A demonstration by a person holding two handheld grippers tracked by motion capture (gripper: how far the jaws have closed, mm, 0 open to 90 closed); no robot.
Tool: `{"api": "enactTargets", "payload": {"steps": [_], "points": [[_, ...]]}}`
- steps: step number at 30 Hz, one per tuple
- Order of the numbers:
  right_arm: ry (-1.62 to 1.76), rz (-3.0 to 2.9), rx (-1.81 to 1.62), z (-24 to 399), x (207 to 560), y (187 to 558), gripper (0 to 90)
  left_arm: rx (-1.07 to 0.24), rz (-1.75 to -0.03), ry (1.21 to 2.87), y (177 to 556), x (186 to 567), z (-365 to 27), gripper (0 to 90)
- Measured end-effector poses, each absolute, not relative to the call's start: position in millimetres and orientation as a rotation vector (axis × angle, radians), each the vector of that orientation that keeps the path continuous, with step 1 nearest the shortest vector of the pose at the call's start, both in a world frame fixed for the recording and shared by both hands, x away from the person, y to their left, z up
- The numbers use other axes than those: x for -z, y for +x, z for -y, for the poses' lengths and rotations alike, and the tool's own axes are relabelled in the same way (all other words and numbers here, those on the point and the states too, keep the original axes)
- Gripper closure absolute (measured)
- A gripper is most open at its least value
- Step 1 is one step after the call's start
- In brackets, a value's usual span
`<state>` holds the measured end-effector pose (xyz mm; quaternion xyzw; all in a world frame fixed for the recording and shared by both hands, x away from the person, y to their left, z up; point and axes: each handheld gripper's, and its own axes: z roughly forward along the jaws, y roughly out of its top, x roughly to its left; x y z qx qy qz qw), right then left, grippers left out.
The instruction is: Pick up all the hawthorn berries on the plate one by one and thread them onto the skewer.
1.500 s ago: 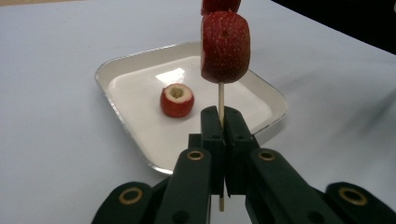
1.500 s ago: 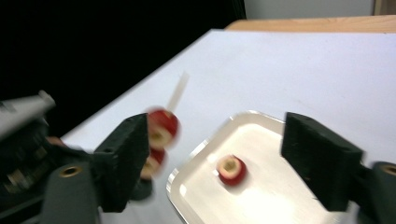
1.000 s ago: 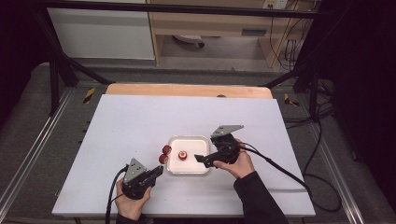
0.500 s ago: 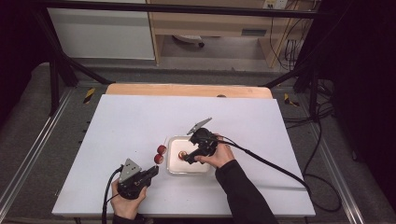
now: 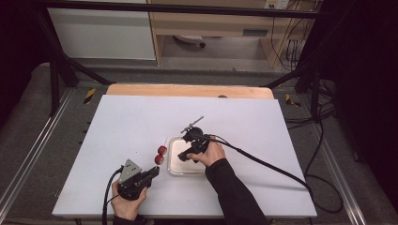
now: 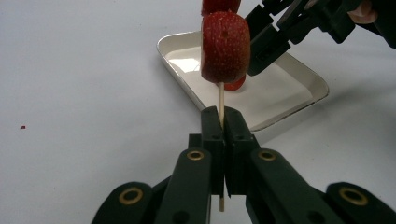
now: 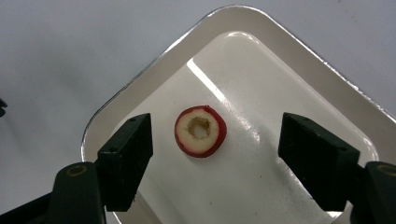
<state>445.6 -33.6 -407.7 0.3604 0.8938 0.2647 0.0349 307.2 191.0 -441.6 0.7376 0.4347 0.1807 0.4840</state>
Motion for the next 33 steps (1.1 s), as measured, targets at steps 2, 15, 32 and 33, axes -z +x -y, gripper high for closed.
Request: {"api": "enactTargets", "payload": {"steps": [2,15,32,33], "points": [[1.132,-2.754,-0.805,32,410,446,30.0,-0.438,-1.059,1.793,307,442,-191,88.5],[1.260,-2.730,-0.760,17,418,445,44.9,-0.439,-1.059,1.795,307,442,-191,88.4],[1.318,-2.704,-0.719,14,422,445,55.8,-0.436,-1.056,1.796,307,443,-191,88.5],[1.325,-2.703,-0.718,14,422,445,56.3,-0.435,-1.055,1.797,307,443,-190,88.5]]}}
